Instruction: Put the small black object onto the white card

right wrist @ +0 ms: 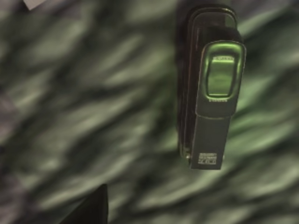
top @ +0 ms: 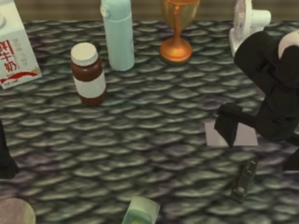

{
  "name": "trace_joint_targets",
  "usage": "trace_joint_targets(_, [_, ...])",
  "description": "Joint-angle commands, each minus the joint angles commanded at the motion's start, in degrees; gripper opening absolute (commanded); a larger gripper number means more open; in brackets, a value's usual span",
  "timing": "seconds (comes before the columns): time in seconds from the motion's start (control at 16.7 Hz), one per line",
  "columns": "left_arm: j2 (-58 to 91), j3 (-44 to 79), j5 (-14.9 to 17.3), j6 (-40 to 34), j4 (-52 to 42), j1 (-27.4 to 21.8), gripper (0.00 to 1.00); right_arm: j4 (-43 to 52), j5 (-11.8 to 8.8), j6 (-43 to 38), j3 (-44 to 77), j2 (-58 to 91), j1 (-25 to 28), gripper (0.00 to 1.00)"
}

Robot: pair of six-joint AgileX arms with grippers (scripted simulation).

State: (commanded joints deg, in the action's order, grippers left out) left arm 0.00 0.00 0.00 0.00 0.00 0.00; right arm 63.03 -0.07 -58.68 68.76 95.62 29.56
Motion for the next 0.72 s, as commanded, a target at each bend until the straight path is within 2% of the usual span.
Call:
trace_joint_targets(0.3, [0.0,0.0,0.0,0.0,0.0,0.0,1.0,-2.3,0.0,0.1,-1.7,0.8,-0.2,1.0])
trace_joint_targets(0.72, [0.0,0.0,0.0,0.0,0.0,0.0,1.0,-20.2,0.0,-0.2,-11.8,8.1,0.1,1.0])
